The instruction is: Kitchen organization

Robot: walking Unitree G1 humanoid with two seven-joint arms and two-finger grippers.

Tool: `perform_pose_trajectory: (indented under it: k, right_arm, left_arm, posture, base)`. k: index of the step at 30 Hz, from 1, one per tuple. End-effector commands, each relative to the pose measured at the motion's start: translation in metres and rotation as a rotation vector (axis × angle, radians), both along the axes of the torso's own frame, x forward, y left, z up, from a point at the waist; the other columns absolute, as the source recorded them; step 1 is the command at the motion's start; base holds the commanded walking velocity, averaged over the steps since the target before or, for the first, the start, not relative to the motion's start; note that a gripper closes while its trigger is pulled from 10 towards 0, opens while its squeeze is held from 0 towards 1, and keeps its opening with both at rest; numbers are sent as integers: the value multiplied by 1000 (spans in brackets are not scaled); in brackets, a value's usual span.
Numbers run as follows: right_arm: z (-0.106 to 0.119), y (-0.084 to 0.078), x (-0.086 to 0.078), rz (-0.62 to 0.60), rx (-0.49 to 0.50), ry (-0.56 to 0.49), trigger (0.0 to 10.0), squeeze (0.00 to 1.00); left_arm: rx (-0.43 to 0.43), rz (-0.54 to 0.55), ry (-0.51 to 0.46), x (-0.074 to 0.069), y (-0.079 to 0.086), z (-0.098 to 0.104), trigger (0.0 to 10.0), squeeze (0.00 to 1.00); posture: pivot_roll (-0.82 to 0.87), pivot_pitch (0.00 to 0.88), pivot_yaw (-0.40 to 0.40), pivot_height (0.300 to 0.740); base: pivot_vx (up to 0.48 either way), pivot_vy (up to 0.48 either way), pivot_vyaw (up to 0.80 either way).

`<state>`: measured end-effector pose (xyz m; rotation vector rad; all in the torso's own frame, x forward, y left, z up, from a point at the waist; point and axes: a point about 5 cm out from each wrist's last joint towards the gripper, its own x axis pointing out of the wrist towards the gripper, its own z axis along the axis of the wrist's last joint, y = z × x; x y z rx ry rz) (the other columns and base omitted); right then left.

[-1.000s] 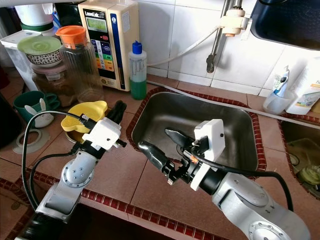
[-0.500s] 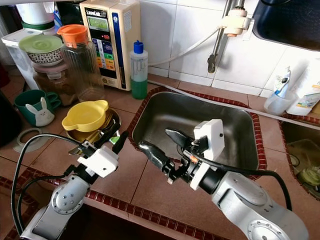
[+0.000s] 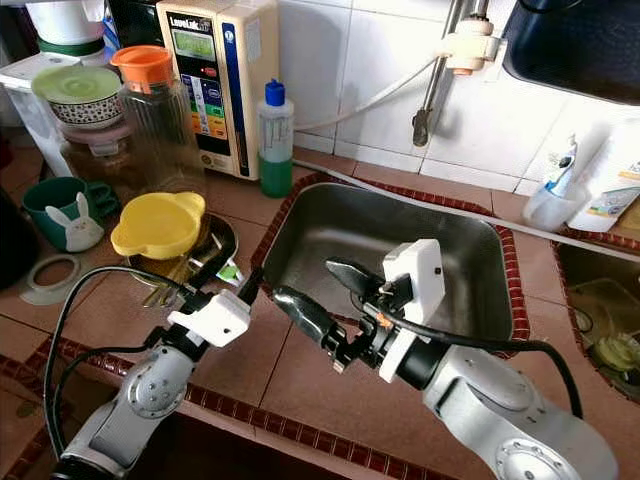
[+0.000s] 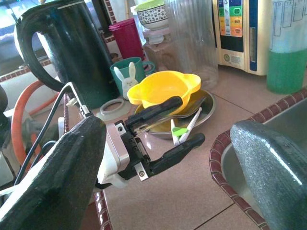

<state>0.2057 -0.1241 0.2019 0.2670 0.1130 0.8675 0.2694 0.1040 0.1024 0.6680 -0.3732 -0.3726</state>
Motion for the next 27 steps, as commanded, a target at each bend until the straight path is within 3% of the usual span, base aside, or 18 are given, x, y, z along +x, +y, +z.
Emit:
perform_pose_trajectory:
  k: [1, 5, 11, 16, 17, 20, 27]
  right_arm:
    - [3, -2, 1, 0, -8, -13, 10000, 0]
    - [4, -1, 1, 0, -8, -16, 10000, 0]
    - [3, 0, 1, 4, -11, -15, 10000, 0]
    - [3, -1, 2, 5, -15, -16, 10000, 0]
    - [3, -1, 2, 5, -15, -16, 10000, 0]
    - [2, -1, 2, 6, -17, -14, 10000, 0]
    - [2, 1, 4, 21, -17, -15, 10000, 0]
  left_arm:
    - [3, -11, -16, 2, -3, 3, 10000, 1000]
    - [-67, -24, -57, 4, -9, 20, 10000, 1000]
    - [-34, 17, -136, 1, -4, 27, 10000, 1000]
    - [-78, 165, -89, 5, 15, 28, 10000, 1000]
    - [-115, 191, -45, 5, 20, 28, 10000, 0]
    - [-201, 155, 61, -3, 23, 25, 10000, 0]
    - [-216, 34, 137, -21, 18, 18, 10000, 0]
  posture:
    - [40, 17, -55, 740]
    - [41, 14, -54, 740]
    - [41, 13, -54, 740]
    - [47, 9, -52, 740]
    - [50, 8, -52, 740]
    - [60, 7, -54, 740]
    - [77, 3, -63, 740]
  base:
    - [0, 0, 0]
    - [0, 0, 0]
    - [0, 0, 0]
    - [0, 0, 0]
    - [0, 0, 0]
    - [0, 0, 0]
    - [0, 0, 0]
